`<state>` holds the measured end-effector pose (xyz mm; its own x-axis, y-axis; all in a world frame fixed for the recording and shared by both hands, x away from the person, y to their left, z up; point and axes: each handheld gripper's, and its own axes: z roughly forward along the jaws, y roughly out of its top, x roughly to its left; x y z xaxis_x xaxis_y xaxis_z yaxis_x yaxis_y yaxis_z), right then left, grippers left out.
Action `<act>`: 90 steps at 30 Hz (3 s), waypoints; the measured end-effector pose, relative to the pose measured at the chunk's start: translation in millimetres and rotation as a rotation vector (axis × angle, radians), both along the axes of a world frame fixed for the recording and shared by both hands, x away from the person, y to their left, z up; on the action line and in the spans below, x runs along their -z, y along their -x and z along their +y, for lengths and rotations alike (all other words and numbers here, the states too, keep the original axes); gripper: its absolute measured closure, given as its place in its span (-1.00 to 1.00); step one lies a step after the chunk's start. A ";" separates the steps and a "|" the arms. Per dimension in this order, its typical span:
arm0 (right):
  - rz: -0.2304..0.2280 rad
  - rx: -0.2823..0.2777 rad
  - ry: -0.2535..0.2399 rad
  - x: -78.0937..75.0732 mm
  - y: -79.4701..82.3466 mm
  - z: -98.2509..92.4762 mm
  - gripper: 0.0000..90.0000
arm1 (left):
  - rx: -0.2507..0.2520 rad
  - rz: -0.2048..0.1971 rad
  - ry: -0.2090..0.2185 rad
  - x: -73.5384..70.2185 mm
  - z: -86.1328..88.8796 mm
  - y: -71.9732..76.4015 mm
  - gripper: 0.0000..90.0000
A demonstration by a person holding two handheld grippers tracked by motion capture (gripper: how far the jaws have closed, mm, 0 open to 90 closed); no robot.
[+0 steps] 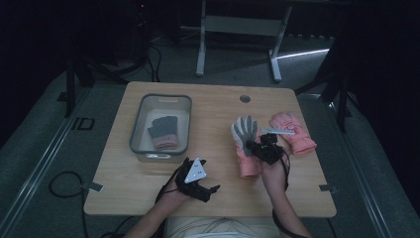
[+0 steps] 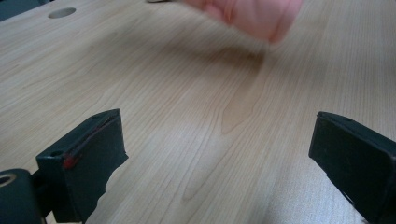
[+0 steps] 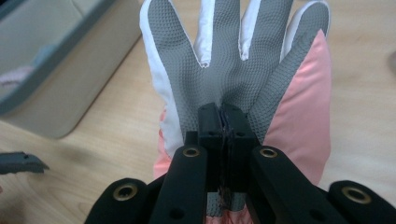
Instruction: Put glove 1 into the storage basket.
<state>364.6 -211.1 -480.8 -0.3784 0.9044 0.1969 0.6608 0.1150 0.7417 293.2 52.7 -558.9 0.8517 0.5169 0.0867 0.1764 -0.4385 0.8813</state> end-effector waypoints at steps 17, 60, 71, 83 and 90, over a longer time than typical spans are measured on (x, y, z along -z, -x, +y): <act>0.125 0.057 0.016 54.8 -41.5 39.4 0.89 | 0.018 0.005 0.009 2.3 -0.6 2.6 -0.93; -0.088 -0.018 0.304 8.1 -100.6 -176.1 0.23 | 0.047 0.017 0.032 5.2 -2.2 1.0 -0.93; -0.029 -0.040 0.314 31.4 -121.0 -186.6 0.25 | 0.053 0.015 0.030 4.9 -2.6 2.2 -0.93; 0.032 -0.062 0.315 46.1 -129.7 -184.6 0.69 | 0.055 0.007 0.030 4.3 -2.5 2.7 -0.93; 0.043 0.004 0.309 29.3 -120.8 -172.3 0.93 | 0.063 0.003 0.027 4.3 -2.6 2.5 -0.93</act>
